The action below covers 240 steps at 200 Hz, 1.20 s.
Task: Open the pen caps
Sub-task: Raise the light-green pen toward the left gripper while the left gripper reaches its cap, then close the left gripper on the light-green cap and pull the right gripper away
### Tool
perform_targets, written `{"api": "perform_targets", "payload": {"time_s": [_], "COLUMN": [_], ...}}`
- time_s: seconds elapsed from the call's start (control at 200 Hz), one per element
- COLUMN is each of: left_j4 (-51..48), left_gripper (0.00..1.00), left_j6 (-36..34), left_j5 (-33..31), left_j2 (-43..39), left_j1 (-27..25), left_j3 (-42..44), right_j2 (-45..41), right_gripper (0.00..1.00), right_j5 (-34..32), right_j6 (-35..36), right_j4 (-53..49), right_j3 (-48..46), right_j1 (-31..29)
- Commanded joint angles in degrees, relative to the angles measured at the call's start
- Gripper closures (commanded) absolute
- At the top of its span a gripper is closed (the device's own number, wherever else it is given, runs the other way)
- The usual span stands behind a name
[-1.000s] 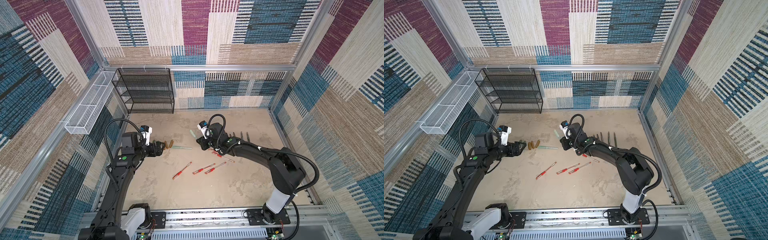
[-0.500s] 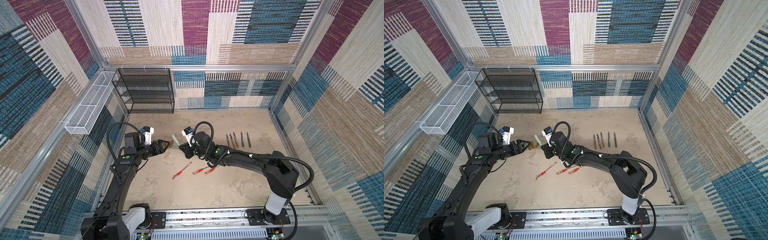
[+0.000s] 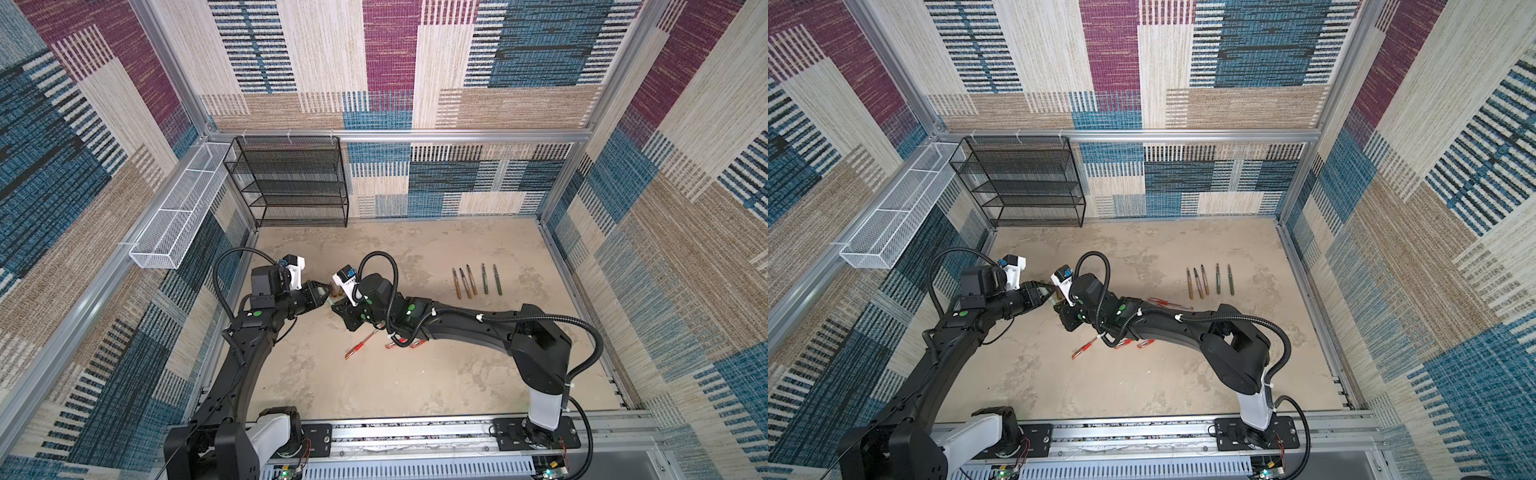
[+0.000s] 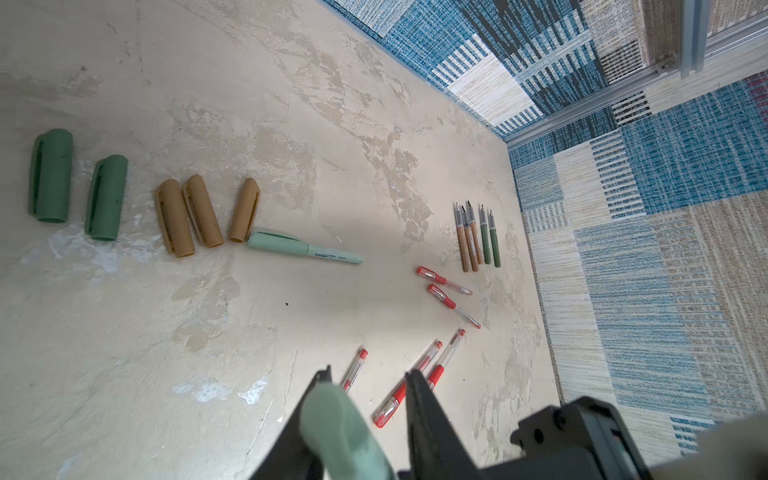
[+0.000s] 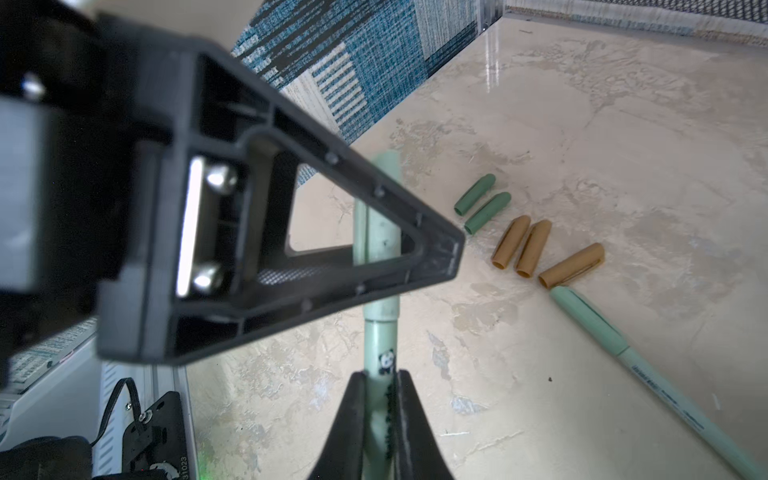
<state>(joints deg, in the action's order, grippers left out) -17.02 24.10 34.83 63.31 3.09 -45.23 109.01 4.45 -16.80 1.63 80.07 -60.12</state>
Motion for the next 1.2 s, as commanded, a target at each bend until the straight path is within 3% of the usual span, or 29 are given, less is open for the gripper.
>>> {"api": "perform_targets", "payload": {"time_s": [0.0, 0.07, 0.135, 0.301, 0.586, 0.736, 0.952, 1.102, 1.197], "left_j4": [0.4, 0.3, 0.9, 0.2, 0.9, 0.3, -0.2, -1.0, -2.3], "left_gripper": [0.82, 0.92, 1.0, 1.0, 1.0, 1.0, 1.0, 1.0, 1.0], "left_j6": [0.9, 1.0, 1.0, 0.8, 1.2, 0.8, -0.3, -1.4, -1.6], "left_j5": [-1.1, -1.1, -1.1, -1.2, -1.2, -1.2, -1.2, -5.0, -5.9], "left_j2": [0.0, -0.1, -0.3, -0.5, -0.9, -1.0, -1.1, -1.3, -1.1], "left_j1": [0.2, 0.2, 0.2, 0.2, 0.4, 0.7, 1.3, 2.7, 4.4], "left_j3": [-0.3, -0.3, 0.3, 0.0, 0.6, 0.2, -0.2, -1.0, -2.1], "right_j2": [0.6, 0.2, -0.1, 1.2, 6.0, 7.6, 5.7, 1.5, 1.0], "right_gripper": [0.98, 0.96, 0.87, 0.75, 0.73, 0.86, 1.0, 1.0, 1.0], "right_j5": [-1.3, -1.3, -0.6, -0.5, 2.1, 2.9, 4.1, 4.7, 4.8], "right_j6": [1.0, 1.1, 0.7, 1.1, 1.7, 2.0, 0.8, -1.1, -0.9], "right_j4": [-1.0, -0.2, 1.6, -0.7, -4.0, -7.3, -5.4, 0.8, -0.5], "right_j3": [1.2, 0.3, -0.9, 1.2, 7.1, 10.0, 5.0, -4.2, -5.4], "right_j1": [-0.3, -0.3, -0.3, -0.3, -0.2, -0.1, -0.1, -0.1, -0.2]}}
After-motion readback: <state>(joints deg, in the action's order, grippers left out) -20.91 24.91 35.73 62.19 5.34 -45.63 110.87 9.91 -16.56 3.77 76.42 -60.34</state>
